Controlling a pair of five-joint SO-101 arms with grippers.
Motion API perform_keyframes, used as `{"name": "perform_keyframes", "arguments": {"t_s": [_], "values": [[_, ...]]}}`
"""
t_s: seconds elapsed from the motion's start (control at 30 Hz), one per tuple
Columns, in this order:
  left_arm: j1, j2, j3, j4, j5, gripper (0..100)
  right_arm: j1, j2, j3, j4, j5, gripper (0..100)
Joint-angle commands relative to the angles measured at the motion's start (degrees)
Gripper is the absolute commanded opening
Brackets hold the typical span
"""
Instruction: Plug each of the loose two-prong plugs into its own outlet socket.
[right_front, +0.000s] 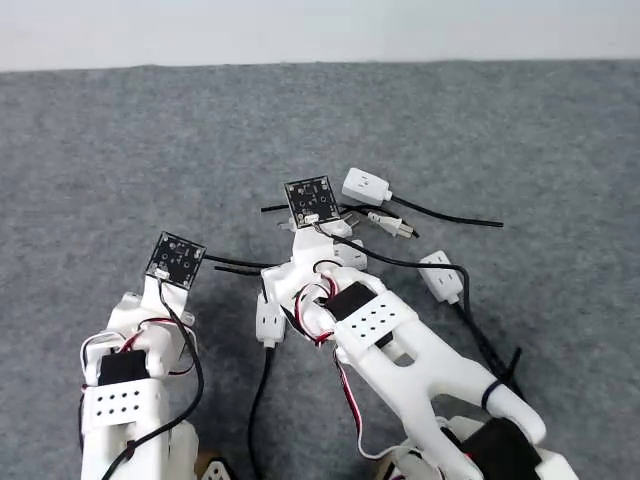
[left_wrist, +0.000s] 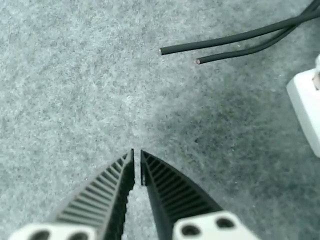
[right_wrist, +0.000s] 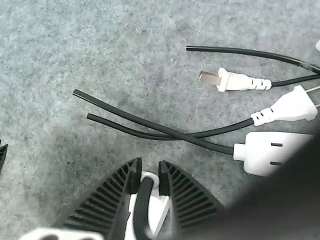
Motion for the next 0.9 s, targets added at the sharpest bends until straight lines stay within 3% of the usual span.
{"name": "perform_keyframes", "arguments": {"t_s": [0.0, 0.57, 0.87], "values": [[-0.4, -0.9, -0.4, -1.6, -0.7, 1, 0.3, 0.0, -0.6, -0.5, -0.2, 0.8], [-0.4, -0.9, -0.4, -1.6, -0.8, 1, -3.6, 0.0, 2.3, 3.6, 13.3, 0.8], [-0.5, -0.9, -0.3, -1.6, -0.8, 1, -4.3, 4.4, 1.4, 7.4, 16.7, 1.0]]}}
